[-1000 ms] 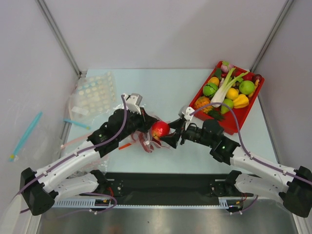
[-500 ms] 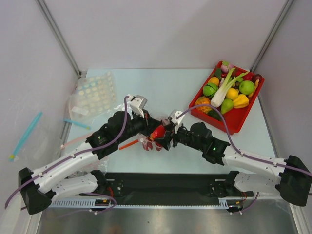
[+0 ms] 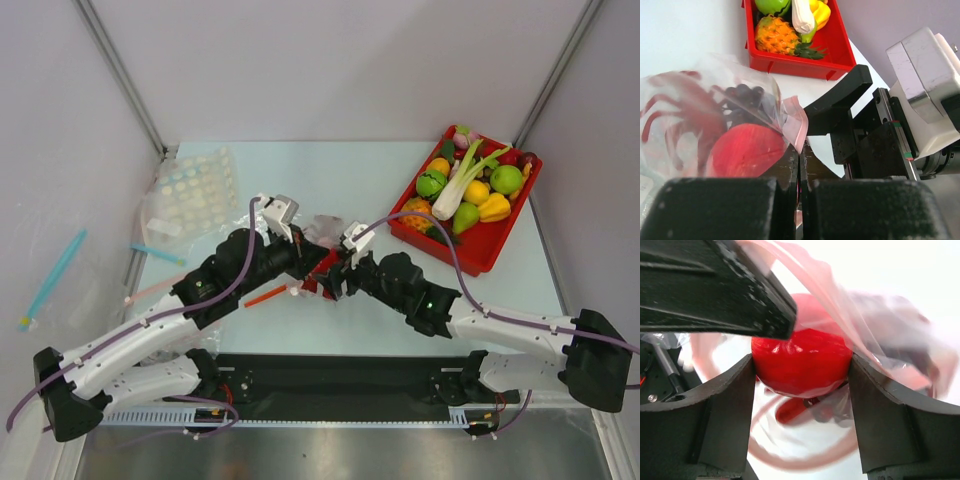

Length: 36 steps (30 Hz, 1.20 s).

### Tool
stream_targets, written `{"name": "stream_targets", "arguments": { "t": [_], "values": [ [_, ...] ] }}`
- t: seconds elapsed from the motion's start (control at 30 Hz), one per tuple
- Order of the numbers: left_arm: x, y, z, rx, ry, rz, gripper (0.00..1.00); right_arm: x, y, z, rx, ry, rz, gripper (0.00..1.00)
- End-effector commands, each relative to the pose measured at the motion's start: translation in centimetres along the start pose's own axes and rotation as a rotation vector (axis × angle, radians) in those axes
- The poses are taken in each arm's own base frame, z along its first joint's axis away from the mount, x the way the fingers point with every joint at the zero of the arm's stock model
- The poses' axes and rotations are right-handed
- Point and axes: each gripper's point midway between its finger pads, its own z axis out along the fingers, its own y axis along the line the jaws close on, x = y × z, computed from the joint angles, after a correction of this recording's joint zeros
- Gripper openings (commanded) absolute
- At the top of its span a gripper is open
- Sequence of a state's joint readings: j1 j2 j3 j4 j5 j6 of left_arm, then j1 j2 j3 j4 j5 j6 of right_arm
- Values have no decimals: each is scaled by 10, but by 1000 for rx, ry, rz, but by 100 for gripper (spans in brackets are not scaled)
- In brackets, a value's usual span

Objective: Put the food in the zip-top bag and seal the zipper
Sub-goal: Place the fake fruit in the zipper food storage bag.

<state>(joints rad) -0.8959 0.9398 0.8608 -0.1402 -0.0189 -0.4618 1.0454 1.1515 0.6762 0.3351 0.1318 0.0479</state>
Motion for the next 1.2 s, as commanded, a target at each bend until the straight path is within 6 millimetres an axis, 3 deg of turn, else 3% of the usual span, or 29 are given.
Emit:
{"name": "stream_targets", "arguments": {
  "t": [0.0, 0.1, 0.37, 0.53, 0.9, 1.17],
  "values": [
    [-49, -27, -15, 71, -153, -14, 0, -26, -16, -4, 89, -76, -14, 63],
    [-49, -18, -14, 23, -157, -18, 0, -32, -12, -12, 70, -106, -20, 74],
    [-53, 7, -13, -100, -184, -28, 1, -48, -7, -29, 34, -158, -2, 77],
    [-56, 17, -17, -121, -201, -48, 2, -51, -6, -34, 29, -171, 14, 85],
    [-56, 10, -18, -82, -199, -53, 1, -38, 9, -18, -46, -113, -4, 70],
    [-59, 24, -23, -162, -222, -53, 1, -62, 20, -42, -121, -167, -9, 60]
  ]
}}
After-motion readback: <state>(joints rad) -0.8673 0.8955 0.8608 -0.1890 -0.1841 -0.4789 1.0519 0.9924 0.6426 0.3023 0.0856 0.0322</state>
